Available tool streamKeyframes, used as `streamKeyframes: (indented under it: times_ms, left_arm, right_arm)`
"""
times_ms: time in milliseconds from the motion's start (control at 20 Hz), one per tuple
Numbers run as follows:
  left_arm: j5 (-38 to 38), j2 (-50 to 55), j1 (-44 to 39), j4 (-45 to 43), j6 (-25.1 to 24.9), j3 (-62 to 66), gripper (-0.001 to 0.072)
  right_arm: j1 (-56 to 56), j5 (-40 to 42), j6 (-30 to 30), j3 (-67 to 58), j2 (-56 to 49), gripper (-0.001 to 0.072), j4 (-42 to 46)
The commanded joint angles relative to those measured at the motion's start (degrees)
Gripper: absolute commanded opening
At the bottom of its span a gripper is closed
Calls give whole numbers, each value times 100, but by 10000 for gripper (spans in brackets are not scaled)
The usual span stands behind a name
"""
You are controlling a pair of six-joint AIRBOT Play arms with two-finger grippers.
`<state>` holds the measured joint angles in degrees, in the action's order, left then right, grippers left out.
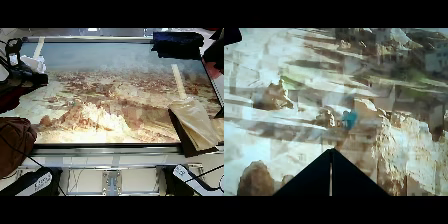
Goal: Fold the shirts.
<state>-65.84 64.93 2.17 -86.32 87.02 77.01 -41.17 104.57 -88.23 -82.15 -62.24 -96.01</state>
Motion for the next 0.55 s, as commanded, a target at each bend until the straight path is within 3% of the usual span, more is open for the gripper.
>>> streamKeyframes:
  times_ms: [0, 500]
  left_arm:
    - [-22, 0, 7, -4, -2, -2, 15]
    - [-22, 0, 7, -4, -2, -2, 15]
  right_arm:
    - [-22, -168, 13, -798, 11, 657, -750]
    - [-22, -310, 35, -1150, 52, 657, -772]
